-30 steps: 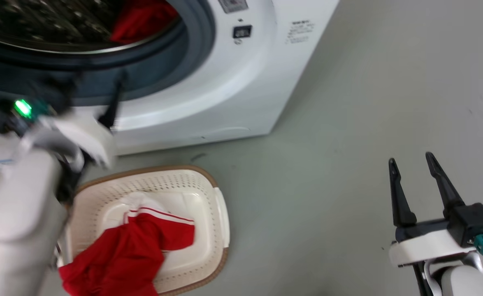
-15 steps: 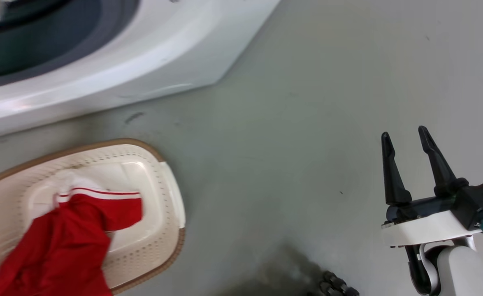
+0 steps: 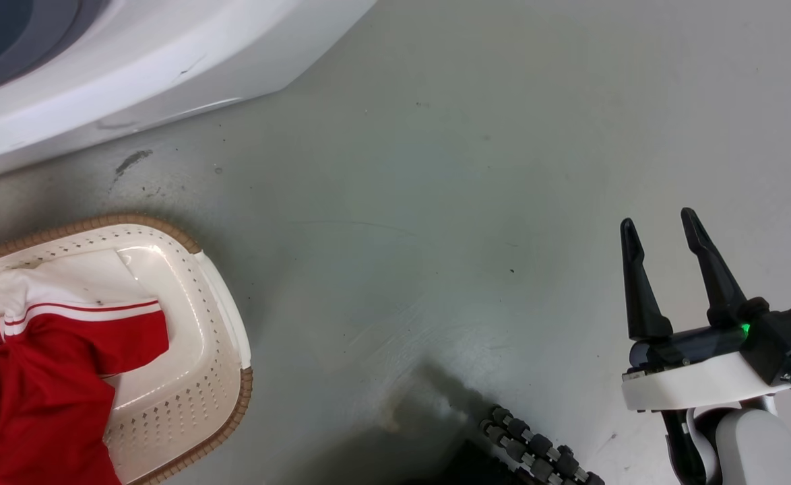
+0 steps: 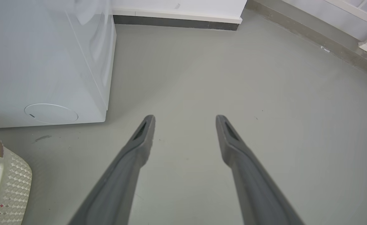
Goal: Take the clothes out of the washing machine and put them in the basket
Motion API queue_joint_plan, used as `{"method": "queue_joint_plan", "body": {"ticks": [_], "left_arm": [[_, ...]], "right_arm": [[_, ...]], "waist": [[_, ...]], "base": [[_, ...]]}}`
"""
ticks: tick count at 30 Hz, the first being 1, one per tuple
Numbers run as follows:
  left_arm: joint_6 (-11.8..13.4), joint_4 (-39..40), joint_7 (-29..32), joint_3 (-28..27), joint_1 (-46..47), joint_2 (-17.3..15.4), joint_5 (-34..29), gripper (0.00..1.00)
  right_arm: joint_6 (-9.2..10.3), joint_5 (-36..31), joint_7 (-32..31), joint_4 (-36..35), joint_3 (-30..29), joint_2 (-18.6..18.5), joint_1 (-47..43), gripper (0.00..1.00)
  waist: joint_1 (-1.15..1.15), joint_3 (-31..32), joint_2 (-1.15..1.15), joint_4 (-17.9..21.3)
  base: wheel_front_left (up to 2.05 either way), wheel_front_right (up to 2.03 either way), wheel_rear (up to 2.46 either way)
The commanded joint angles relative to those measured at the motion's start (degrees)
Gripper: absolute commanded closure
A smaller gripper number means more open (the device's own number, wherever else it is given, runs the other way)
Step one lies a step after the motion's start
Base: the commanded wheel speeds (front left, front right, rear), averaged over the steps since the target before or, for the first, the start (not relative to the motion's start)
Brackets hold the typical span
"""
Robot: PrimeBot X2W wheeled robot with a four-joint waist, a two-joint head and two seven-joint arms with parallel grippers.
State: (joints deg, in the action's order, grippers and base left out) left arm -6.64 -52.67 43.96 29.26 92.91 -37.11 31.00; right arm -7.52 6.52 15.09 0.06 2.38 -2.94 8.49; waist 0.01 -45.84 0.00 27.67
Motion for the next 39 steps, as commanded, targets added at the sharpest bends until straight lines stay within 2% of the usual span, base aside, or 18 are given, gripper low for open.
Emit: {"method": "queue_joint_plan", "body": {"ticks": [1,5,6,7,16,21,25,39], "left_arm": [[-0.2,-0.2,-0.5,0.5,1.1,0.0,-0.8,0.00],[-0.4,-2.7,0.4,1.4,0.9,0.7,-0.3,0.00],[-0.4,-3.4,0.8,1.7,0.9,0.8,-0.2,0.28],[-0.5,-3.9,1.3,1.8,0.9,1.0,0.2,1.00],[-0.7,-4.8,-6.5,4.1,1.7,0.5,-0.2,1.00],[-0.8,-3.3,-13.0,6.5,0.5,-0.9,0.1,1.00],[-0.7,-2.9,-19.6,8.7,-1.5,-1.1,-0.4,1.00],[-0.7,-6.5,-43.5,9.9,-18.2,4.5,4.6,1.00]], "right_arm": [[0.06,0.2,0.1,-0.3,-0.1,0.1,-0.4,0.00],[0.06,0.5,0.1,-0.5,0.0,0.1,-0.2,0.00],[0.06,0.6,0.1,-0.6,0.0,0.1,0.0,0.00],[0.06,0.7,0.1,-0.6,0.0,0.1,0.1,0.00],[0.06,0.6,0.1,-0.4,0.9,0.1,1.6,0.00],[0.06,0.1,0.1,0.0,1.5,0.1,3.0,0.00],[0.06,-1.0,0.1,0.7,0.4,0.1,3.5,0.00],[0.06,-6.4,0.1,3.1,-3.2,0.1,0.5,0.00]], "waist": [[-0.01,-0.3,0.00,-0.1],[-0.01,-1.0,0.00,-0.3],[-0.01,-1.1,0.00,-0.4],[-0.01,-1.3,0.00,-0.5],[-0.01,-1.4,0.00,-0.7],[-0.01,0.3,0.00,-0.8],[-0.01,3.2,0.00,-2.7],[-0.01,18.4,0.00,-10.0]], "base": [[0.00,0.00,0.00],[0.00,0.00,0.00],[0.01,0.01,0.01],[0.00,0.00,0.00],[0.00,0.00,0.00],[0.00,0.00,0.00],[0.00,0.00,0.00],[0.00,0.00,0.00]]}}
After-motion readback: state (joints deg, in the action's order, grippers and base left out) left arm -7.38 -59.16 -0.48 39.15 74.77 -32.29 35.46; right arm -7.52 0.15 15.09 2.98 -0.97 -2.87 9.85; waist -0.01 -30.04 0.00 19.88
